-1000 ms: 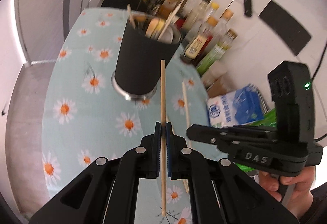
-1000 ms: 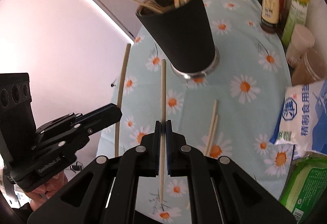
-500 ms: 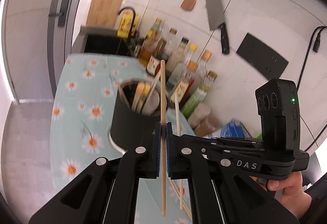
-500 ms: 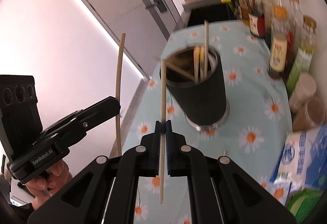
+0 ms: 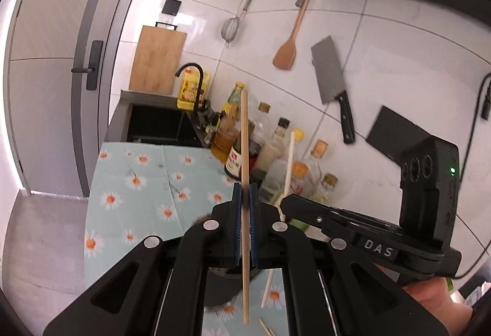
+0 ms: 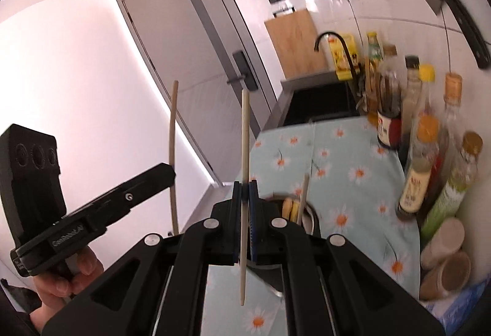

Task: Organize utensils
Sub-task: 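Lift both chopsticks and carry them toward the black holder, then lower both chopsticks into the black holder and open both grippers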

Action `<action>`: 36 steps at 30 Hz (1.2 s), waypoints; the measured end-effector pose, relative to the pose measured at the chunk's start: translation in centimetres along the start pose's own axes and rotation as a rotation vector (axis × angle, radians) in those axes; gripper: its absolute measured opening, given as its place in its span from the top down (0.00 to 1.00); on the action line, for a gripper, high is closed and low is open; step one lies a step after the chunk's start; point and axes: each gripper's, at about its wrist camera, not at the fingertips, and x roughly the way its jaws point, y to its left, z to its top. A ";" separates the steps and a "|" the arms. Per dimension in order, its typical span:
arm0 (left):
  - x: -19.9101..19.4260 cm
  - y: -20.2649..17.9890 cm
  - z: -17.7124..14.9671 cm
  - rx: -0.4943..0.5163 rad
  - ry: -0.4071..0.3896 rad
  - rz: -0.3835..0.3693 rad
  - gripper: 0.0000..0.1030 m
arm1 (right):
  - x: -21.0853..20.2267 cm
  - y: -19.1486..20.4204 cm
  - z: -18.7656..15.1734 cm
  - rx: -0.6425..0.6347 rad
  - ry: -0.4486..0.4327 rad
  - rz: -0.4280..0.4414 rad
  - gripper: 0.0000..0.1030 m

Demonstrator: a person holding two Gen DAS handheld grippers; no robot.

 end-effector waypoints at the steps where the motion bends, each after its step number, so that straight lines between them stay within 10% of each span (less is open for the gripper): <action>1: 0.3 0.2 0.3 0.000 -0.008 0.000 0.96 | 0.1 -0.1 0.3 0.000 -0.007 -0.001 0.94; 16: 3.6 2.3 2.1 0.003 -0.166 -0.055 0.96 | 1.7 -0.8 2.6 -0.055 -0.153 -0.034 0.94; 36: 6.7 3.5 -4.3 0.000 -0.039 -0.057 0.96 | 4.3 -2.4 -2.6 -0.045 -0.074 -0.091 0.94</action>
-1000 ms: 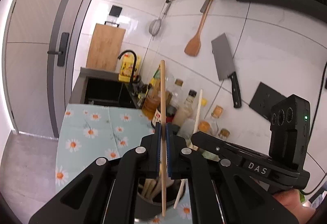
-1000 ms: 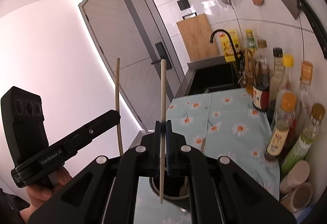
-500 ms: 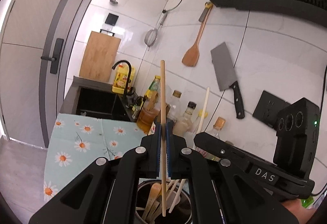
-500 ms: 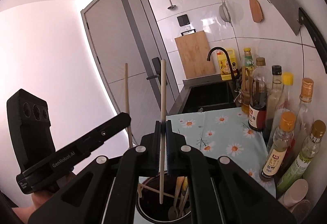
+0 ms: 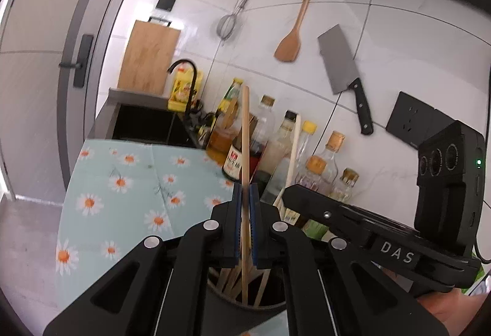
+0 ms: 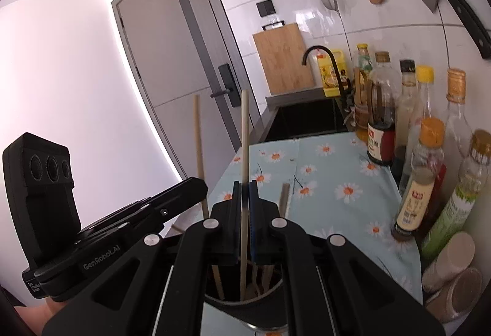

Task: Organize utensils
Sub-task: 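Lower both chopsticks into the black holder and open both grippers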

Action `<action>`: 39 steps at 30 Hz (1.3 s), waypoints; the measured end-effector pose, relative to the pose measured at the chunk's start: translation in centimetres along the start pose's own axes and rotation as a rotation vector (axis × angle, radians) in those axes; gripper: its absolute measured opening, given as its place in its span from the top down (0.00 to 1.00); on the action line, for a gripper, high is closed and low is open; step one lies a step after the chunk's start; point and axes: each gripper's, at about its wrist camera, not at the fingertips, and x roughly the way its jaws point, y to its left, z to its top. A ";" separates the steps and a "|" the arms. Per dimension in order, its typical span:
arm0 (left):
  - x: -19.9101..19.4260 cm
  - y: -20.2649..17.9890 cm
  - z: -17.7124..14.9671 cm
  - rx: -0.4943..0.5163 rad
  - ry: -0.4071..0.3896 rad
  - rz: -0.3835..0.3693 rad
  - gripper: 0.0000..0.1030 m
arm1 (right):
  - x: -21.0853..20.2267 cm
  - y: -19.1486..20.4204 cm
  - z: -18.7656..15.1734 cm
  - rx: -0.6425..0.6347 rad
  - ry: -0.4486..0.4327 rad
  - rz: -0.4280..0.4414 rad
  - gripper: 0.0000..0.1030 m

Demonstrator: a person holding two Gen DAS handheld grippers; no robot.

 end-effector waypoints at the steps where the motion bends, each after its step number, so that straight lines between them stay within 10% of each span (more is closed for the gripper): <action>1: -0.2 0.0 -0.1 -0.001 -0.001 0.005 0.95 | 0.0 0.0 -0.2 -0.001 0.011 -0.001 0.93; 4: -0.8 -0.1 -0.5 -0.006 0.020 0.008 0.93 | -0.6 0.1 -0.5 0.005 0.017 -0.006 0.81; 39: -11.7 -4.3 -0.8 0.006 0.036 0.013 0.66 | -11.4 3.0 -0.9 0.015 0.062 -0.028 0.65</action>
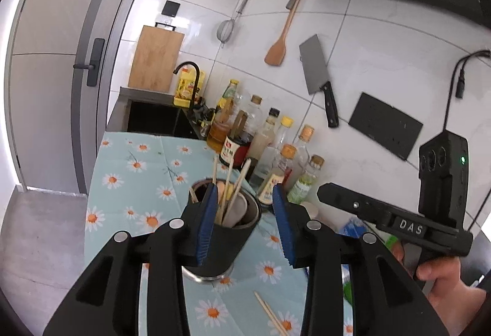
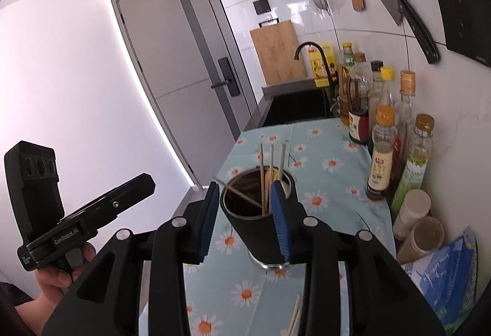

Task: Organize utensils
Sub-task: 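Lower both chopsticks into the black holder and open both grippers, then move both open grippers back toward the last two chopsticks on the table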

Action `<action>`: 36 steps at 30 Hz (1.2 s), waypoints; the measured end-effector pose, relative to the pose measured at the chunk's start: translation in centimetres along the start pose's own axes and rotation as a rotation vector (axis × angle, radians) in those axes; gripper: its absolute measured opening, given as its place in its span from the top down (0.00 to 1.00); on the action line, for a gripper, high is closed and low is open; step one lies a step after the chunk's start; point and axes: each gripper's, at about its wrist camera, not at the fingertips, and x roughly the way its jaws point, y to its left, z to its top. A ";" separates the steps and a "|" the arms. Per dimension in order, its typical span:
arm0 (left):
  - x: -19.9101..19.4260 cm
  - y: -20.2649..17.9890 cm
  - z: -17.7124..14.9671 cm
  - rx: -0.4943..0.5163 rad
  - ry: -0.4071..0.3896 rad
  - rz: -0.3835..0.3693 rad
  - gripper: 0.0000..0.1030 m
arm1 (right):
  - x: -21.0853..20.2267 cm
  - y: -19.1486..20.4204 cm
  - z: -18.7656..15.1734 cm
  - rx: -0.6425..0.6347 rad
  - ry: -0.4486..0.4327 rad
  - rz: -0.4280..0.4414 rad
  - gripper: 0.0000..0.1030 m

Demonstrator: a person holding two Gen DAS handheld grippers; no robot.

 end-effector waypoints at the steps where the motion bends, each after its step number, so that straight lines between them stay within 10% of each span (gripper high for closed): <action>1: -0.1 -0.1 -0.3 -0.001 0.010 -0.004 0.66 | -0.1 -0.1 -0.3 -0.002 0.015 -0.002 0.64; 12: 0.2 1.2 -5.3 -0.055 0.146 -0.012 0.66 | 0.5 -2.7 -4.4 0.068 0.207 -0.054 0.63; 30: 2.1 3.7 -16.8 -0.180 0.441 -0.039 0.66 | 7.1 -7.2 -14.7 0.242 0.773 -0.109 0.63; 36: 1.9 4.0 -19.2 -0.215 0.486 -0.044 0.66 | 8.8 -7.1 -16.9 0.265 0.902 -0.156 0.80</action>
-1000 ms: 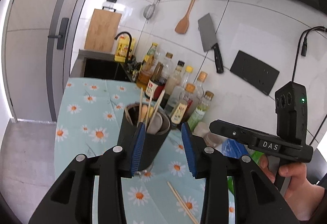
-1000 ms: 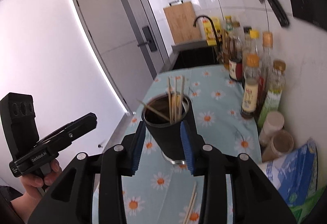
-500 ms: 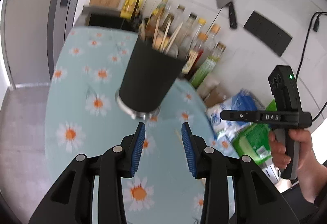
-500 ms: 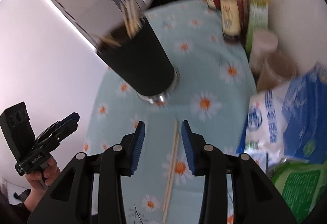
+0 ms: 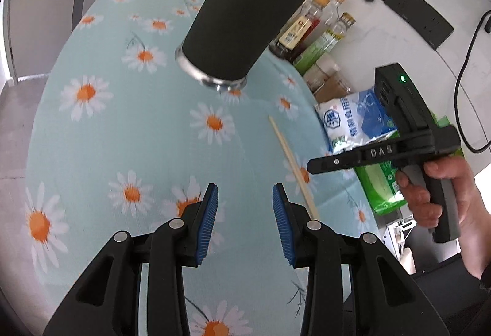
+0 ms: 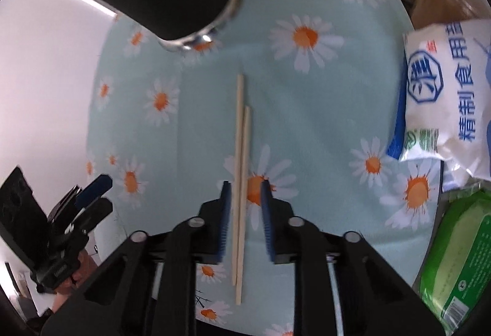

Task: Organize utensils
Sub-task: 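Move both open grippers back toward the last two chopsticks on the table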

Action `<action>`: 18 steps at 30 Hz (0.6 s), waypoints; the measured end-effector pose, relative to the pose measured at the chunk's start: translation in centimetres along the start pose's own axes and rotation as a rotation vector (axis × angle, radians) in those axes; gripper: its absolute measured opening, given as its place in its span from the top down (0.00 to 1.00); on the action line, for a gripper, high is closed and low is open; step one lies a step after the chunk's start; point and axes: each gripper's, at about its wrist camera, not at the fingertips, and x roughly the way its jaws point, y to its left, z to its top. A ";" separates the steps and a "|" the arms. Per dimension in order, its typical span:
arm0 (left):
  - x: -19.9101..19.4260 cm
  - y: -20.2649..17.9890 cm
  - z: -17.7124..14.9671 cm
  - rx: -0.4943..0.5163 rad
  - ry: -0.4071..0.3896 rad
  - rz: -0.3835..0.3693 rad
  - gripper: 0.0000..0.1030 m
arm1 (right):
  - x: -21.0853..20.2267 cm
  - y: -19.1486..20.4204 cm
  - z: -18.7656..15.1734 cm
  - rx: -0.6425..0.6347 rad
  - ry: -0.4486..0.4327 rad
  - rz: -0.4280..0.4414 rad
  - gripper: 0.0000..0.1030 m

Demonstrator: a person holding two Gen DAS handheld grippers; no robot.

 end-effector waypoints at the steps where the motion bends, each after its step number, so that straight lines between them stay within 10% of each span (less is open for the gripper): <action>1: 0.0 0.1 -0.1 -0.004 0.002 -0.002 0.66 | 0.2 0.0 0.0 0.004 0.013 -0.006 0.80; 18: 0.8 2.0 -1.0 -0.088 0.038 -0.038 0.66 | 3.3 3.4 1.5 -0.056 0.101 -0.171 0.88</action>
